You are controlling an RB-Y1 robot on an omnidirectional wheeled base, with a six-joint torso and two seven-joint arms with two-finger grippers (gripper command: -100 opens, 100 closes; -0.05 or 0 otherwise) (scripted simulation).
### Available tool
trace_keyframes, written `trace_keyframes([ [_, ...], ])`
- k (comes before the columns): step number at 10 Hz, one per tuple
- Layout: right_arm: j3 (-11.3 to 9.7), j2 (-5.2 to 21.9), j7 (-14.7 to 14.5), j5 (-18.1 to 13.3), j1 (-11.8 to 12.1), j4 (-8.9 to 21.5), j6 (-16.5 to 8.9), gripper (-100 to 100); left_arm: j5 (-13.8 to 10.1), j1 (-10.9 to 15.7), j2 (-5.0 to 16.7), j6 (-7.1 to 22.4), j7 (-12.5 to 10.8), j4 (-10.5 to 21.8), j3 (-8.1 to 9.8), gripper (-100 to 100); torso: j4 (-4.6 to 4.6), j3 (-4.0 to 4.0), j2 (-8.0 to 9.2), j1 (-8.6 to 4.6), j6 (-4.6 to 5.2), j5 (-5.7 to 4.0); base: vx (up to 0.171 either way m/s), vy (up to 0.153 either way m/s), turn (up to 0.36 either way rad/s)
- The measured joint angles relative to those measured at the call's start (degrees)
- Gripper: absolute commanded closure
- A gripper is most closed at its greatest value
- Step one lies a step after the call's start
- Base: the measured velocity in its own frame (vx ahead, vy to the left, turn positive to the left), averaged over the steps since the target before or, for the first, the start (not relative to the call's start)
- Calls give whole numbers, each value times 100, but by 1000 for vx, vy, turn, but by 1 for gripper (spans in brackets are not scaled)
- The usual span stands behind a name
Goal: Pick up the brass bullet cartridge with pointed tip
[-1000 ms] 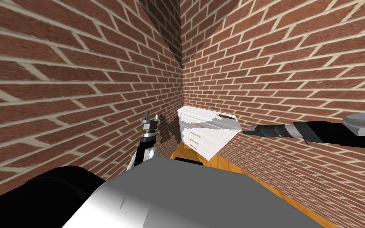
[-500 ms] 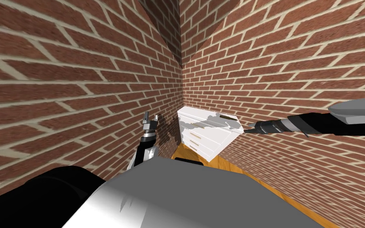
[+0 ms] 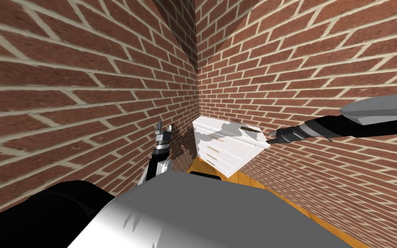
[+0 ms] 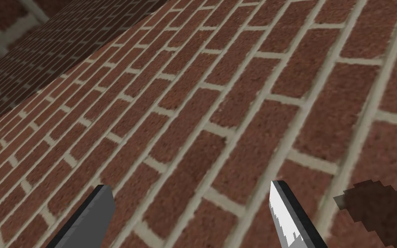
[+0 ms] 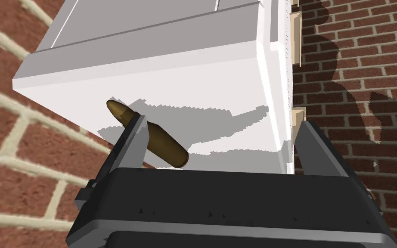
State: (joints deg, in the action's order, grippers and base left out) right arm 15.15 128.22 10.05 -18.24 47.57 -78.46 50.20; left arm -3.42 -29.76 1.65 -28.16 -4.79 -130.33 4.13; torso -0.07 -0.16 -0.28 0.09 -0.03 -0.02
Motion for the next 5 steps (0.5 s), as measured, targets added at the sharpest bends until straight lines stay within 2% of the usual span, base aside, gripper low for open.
trace_keyframes([
  [5, 203, 791, -87, -362, 267, 409, 260, -100, 0, 0, 0, 0, 0, 0, 0, 0, -1, -3, -6, 8, 0, 1, 71, 35, -23],
])
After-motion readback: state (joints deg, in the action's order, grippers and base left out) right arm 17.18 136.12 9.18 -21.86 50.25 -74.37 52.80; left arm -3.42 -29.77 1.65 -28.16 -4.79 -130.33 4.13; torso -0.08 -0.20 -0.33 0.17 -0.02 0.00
